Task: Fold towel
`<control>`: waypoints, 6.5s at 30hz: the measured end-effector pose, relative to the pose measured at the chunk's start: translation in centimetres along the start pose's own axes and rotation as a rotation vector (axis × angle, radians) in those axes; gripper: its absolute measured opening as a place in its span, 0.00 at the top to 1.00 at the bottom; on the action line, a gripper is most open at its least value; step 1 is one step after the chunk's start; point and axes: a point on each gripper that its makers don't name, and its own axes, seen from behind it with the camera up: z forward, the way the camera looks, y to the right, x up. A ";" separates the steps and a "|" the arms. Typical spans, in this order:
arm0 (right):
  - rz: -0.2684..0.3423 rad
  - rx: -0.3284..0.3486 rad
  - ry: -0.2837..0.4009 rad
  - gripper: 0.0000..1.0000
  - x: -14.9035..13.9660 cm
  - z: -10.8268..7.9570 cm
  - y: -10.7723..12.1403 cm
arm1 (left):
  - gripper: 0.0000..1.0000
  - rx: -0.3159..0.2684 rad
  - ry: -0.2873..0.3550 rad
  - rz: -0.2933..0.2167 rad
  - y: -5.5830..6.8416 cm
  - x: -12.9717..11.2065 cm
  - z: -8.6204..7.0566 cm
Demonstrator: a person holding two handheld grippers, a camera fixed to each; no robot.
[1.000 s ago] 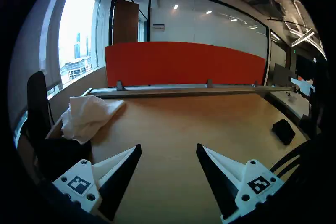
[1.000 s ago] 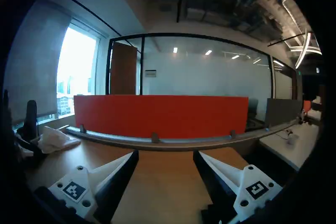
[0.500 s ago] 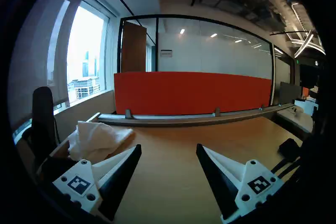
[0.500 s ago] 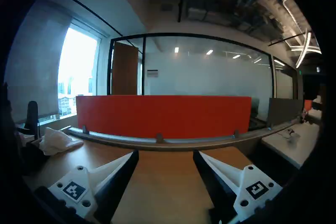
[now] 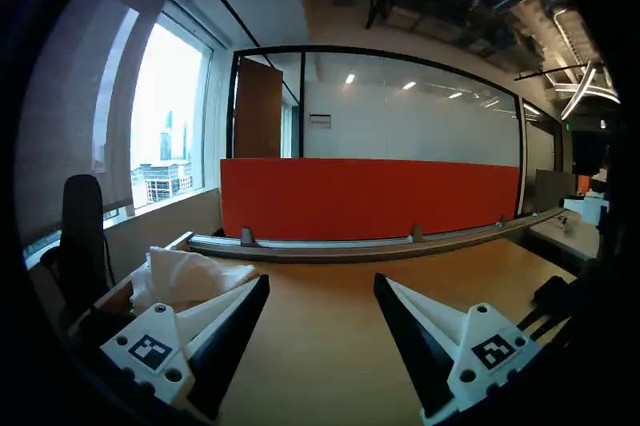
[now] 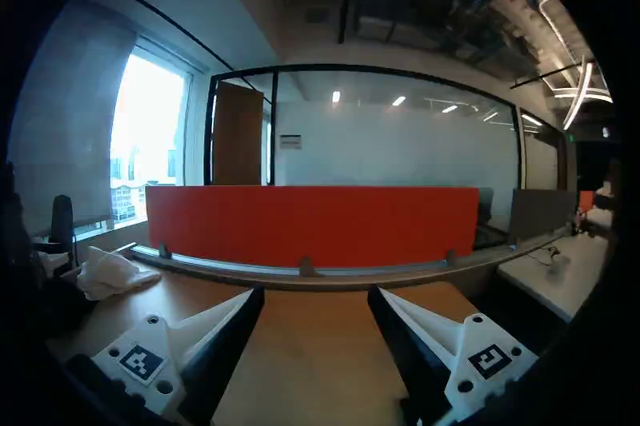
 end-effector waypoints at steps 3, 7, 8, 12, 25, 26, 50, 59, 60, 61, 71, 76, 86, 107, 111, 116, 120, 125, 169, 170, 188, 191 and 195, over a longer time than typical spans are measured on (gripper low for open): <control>-0.003 0.000 -0.001 0.00 0.3 -0.2 -0.2 | 0.03 -0.005 0.007 -0.002 0.0 0.0 0.0; -0.012 -0.006 -0.002 0.00 0.5 -0.6 -0.4 | 0.03 -0.016 0.014 0.001 0.3 -0.3 0.0; -0.014 -0.007 -0.002 0.00 0.6 -0.8 -0.5 | 0.03 -0.018 0.014 0.002 0.4 -0.4 0.0; -0.014 -0.019 0.003 0.00 0.8 -1.3 -0.5 | 0.03 -0.020 0.021 0.002 0.5 -1.2 0.1; -0.008 -0.027 -0.009 0.00 -1.1 -0.9 -1.9 | 0.03 -0.004 0.051 0.052 0.3 -5.3 0.5; -0.008 -0.030 -0.008 0.00 -1.2 -0.8 -2.0 | 0.03 -0.002 0.054 0.053 0.2 -5.6 0.6; 0.006 -0.063 0.030 0.00 -5.8 -0.1 -1.5 | 0.03 0.021 0.114 0.014 -1.8 -13.0 2.0; 0.006 -0.065 0.045 0.00 -6.6 -0.1 -0.7 | 0.03 0.032 0.117 0.017 -2.4 -14.8 2.1; 0.006 -0.065 0.045 0.00 -6.6 0.0 -0.7 | 0.03 0.035 0.118 0.017 -2.5 -15.0 2.1; 0.005 -0.065 0.046 0.00 -6.6 0.0 -0.6 | 0.03 0.038 0.118 0.016 -2.6 -15.1 2.1; 0.000 -0.067 0.050 0.00 -6.8 0.0 -0.1 | 0.03 0.041 0.111 0.018 -2.6 -15.9 2.2; -0.002 -0.071 0.051 0.00 -6.8 -0.2 0.4 | 0.03 0.036 0.110 0.018 -2.5 -15.9 2.2; -0.004 -0.085 0.052 0.00 -7.0 -0.8 1.4 | 0.03 0.036 0.108 0.020 -2.6 -15.8 2.3; 0.004 -0.079 0.076 0.00 -8.2 -0.3 2.8 | 0.03 0.036 0.106 0.020 -2.6 -15.9 2.3; 0.004 -0.075 0.079 0.00 -9.5 -0.3 2.9 | 0.03 0.036 0.106 0.020 -2.5 -16.0 2.3; 0.019 -0.060 0.075 0.00 -11.7 -0.2 3.1 | 0.03 0.036 0.106 0.020 -2.5 -15.9 2.3; 0.035 -0.058 0.074 0.00 -13.5 0.0 3.4 | 0.03 0.036 0.106 0.020 -2.5 -15.9 2.3; 0.040 -0.048 0.070 0.00 -15.8 0.4 3.7 | 0.03 0.036 0.106 0.020 -2.5 -15.9 2.3; 0.007 -0.037 0.075 0.00 -19.8 1.0 2.9 | 0.03 0.036 0.107 0.020 -2.5 -16.0 2.3; 0.006 -0.037 0.076 0.00 -19.8 1.0 2.8 | 0.03 0.036 0.107 0.020 -2.5 -16.0 2.3; 0.006 -0.041 0.076 0.00 -19.6 0.9 2.7 | 0.03 0.036 0.106 0.020 -2.5 -16.0 2.3; 0.006 -0.039 0.076 0.00 -19.7 0.8 2.7 | 0.03 0.036 0.106 0.020 -2.5 -16.0 2.2; 0.006 -0.036 0.076 0.00 -19.9 0.8 2.6 | 0.03 0.036 0.106 0.020 -2.5 -15.9 2.2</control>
